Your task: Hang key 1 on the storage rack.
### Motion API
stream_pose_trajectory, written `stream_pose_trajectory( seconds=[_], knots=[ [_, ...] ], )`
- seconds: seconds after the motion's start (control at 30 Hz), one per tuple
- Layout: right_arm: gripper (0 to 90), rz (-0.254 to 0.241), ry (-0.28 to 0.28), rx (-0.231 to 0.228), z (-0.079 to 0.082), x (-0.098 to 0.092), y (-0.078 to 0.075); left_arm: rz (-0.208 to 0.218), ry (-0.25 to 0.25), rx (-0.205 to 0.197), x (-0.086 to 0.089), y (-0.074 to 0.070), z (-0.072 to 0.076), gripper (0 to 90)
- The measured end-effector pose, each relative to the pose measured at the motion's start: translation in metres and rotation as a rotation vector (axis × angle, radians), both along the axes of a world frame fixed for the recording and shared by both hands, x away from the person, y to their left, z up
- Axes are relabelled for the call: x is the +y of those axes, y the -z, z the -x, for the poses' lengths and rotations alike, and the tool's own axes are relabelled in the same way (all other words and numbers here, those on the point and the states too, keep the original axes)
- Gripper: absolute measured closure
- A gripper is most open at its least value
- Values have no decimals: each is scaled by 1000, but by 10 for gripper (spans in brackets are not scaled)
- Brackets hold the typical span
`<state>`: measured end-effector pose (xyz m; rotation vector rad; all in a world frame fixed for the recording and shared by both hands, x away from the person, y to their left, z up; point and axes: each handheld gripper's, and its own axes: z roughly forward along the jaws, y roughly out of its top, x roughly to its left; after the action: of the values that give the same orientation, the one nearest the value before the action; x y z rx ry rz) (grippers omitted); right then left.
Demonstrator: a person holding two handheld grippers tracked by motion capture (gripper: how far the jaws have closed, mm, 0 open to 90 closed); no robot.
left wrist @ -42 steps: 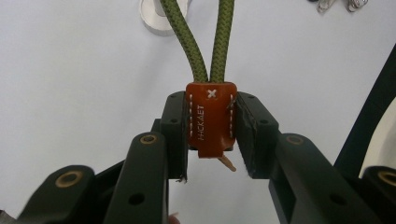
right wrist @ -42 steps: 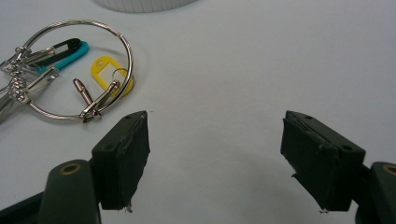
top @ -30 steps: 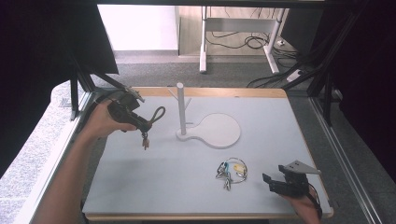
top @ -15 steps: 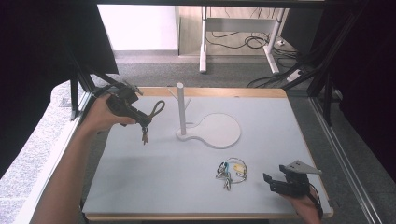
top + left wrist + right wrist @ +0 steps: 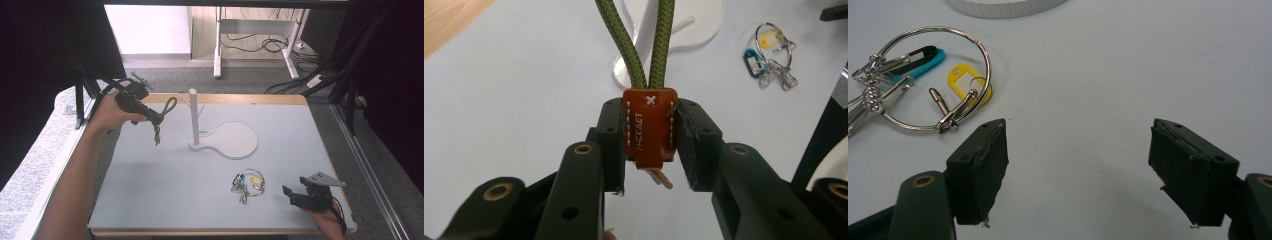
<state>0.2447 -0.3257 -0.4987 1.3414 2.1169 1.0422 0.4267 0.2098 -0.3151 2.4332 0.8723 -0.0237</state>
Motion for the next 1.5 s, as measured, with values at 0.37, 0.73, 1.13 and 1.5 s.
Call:
stream_pose_trajectory(
  seconds=[0.37, 0.73, 1.13, 1.5],
  knots=[
    [245, -6, 4, -1, 0, -3, 0, 15, -2, 13, -14, 5, -19, 668],
    [245, 5, -5, 4, -1, 0, 1, 7, -1, 24, -22, 7, -28, 668],
    [246, 12, -8, 8, -1, 2, 2, -29, 35, 33, -40, 19, -24, 667],
    [246, 12, -7, 8, -1, 3, 2, -43, 0, 8, -41, 31, -18, 647]
  ],
)
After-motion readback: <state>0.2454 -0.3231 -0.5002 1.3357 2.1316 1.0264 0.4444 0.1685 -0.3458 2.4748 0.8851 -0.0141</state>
